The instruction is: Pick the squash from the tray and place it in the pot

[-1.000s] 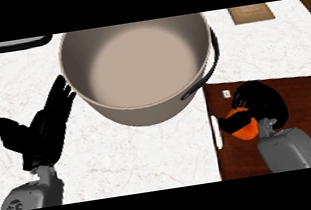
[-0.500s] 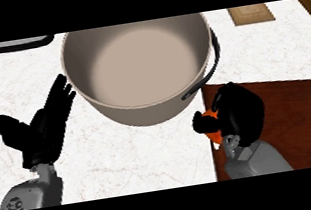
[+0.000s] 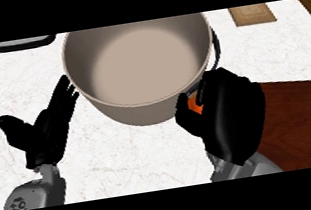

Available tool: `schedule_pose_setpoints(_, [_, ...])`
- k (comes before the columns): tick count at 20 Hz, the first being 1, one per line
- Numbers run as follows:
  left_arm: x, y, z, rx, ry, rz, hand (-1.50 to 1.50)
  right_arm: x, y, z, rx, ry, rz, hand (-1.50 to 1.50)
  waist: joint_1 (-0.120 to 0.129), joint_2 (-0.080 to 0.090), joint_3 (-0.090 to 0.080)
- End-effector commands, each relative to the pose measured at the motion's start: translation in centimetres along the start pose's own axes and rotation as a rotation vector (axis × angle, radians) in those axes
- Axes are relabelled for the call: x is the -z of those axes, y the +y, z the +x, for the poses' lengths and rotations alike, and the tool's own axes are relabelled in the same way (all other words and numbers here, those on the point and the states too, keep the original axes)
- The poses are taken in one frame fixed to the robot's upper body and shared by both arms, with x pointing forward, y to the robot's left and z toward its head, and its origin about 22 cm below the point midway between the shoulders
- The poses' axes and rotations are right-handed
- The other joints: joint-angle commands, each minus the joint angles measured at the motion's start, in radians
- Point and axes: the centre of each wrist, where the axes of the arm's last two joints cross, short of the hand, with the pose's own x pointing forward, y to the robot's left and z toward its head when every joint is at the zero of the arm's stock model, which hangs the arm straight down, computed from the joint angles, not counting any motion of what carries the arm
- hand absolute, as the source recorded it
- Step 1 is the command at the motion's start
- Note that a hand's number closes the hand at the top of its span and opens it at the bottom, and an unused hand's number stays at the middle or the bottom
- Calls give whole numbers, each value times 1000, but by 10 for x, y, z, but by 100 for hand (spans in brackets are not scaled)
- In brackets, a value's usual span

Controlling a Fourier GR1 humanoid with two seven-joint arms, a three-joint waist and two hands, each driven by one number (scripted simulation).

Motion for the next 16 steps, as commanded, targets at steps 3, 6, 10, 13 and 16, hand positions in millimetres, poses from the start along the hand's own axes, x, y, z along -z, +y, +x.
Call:
schedule_pose_setpoints(3, [7, -3, 5, -1, 4, -25, 0, -10, -54, 44, 26, 78, -170, 150, 17, 6, 0])
schedule_pose_setpoints(6, [4, -16, 5, 3, -10, -55, 0, 6, -65, 62, 43, 77, -181, 150, 41, 10, 0])
schedule_pose_setpoints(10, [5, -22, 10, -2, -29, -50, 0, 28, -66, 77, 38, 106, -148, 150, 52, 17, 2])
schedule_pose_setpoints(13, [2, -18, -4, 19, -14, -51, 0, 51, -64, 84, 63, 170, -138, 150, 59, 25, 2])
schedule_pose_setpoints(16, [8, -17, 0, 11, -29, -53, 0, 69, -76, 98, 71, 203, -130, 150, 57, 27, 1])
